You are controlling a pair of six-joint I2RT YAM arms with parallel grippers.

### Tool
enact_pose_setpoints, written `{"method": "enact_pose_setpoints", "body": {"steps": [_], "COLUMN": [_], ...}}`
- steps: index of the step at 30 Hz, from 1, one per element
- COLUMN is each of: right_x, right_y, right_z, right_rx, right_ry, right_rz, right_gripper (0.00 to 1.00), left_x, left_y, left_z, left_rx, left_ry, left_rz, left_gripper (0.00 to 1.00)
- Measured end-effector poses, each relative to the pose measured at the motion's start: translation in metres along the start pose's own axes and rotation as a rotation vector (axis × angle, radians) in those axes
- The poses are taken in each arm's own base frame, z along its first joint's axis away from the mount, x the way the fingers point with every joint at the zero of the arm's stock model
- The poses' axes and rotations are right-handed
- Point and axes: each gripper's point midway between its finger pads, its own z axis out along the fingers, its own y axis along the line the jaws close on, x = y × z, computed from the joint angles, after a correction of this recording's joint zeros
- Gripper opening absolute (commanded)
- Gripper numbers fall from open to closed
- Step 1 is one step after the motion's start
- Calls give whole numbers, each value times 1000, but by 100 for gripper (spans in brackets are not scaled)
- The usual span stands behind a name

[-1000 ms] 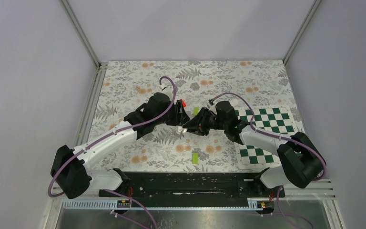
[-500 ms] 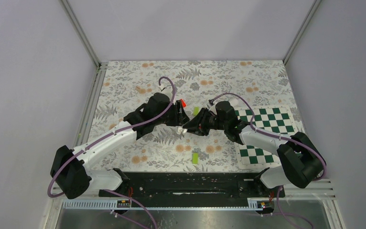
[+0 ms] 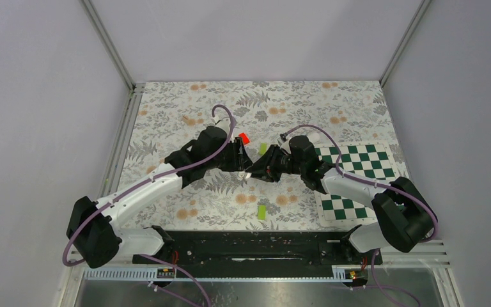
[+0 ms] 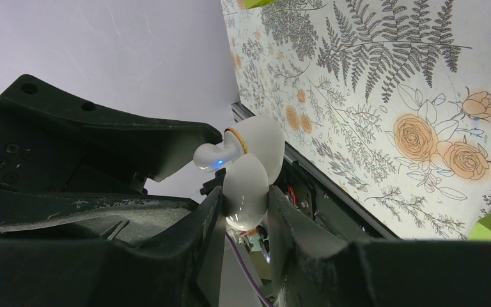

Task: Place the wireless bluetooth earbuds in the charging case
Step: Adjust the left earbud in the left side groove of the charging case.

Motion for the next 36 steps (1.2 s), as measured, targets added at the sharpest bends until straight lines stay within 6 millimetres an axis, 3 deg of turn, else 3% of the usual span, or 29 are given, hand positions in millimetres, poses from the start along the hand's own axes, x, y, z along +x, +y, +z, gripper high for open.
{"method": "enact_pose_setpoints", "body": {"steps": [8,14,21,28,36], "right_x": [0,0,-1,-2,-2], "right_y": [2,2,5,6,6], "right_z": [0,0,0,0,0], "right_rx": [-1,-3,-11,-17,-17], "right_ry": [0,-1,-3,-4,-4], "right_rz": [-1,-2,-7,-10,-10], "right_gripper": [0,0,0,0,0], "left_x": [1,4,2,-11,-13], "left_y": [3,15,21,12,2], "left_z": [-4,-13,-22,-26,-17], "left_rx": [-15,-74,-112,-90,-51], "left_ry": [-5,3,-16,-54,-45], "left_rz": [-2,4,-2,-17,-36], "left_gripper": [47,57,52,50,46]}}
